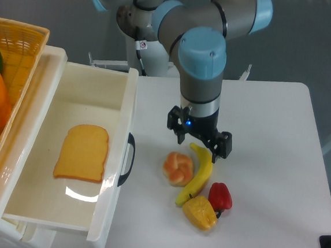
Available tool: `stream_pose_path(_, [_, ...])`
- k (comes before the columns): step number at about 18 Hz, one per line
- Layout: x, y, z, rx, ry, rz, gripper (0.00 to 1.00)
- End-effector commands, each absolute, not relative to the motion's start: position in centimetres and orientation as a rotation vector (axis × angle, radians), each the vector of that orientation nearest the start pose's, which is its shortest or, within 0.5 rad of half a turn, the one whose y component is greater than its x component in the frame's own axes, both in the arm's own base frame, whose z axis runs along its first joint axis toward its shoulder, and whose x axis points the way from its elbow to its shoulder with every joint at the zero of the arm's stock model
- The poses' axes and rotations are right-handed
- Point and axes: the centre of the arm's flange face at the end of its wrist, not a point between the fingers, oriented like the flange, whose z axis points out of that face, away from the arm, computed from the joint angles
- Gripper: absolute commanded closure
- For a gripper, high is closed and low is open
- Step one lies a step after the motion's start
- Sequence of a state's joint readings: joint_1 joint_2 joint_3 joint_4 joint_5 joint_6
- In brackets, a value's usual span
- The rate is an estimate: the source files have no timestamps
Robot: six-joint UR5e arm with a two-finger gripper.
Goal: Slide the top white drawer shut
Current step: 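Lower the open gripper toward the table beside the open drawer's front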
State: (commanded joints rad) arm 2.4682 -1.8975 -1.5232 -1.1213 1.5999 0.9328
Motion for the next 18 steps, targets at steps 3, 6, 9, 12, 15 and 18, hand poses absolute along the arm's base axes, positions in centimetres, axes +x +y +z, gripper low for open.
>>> stream_pose_path(3, [-41.1,49.5,36.9,-3.057,-0.003,0.219,0.0])
stream_pose_path(6, [-40.9,49.5,35.2,-3.075,-0.083,0.179,0.0])
stream_pose_path(9, [-40.5,50.4,34.3,-3.065,-0.268,0.153,0.0])
stream_pose_path(12, [-40.0,50.8,33.0,-3.077,-0.283,0.119,0.0])
stream_pose_path(15, [-39.5,51.7,31.8,-3.033,-0.357,0.001,0.0])
stream_pose_path(18, [-39.3,51.9,31.2,-3.029,-0.39,-0.052,0.0])
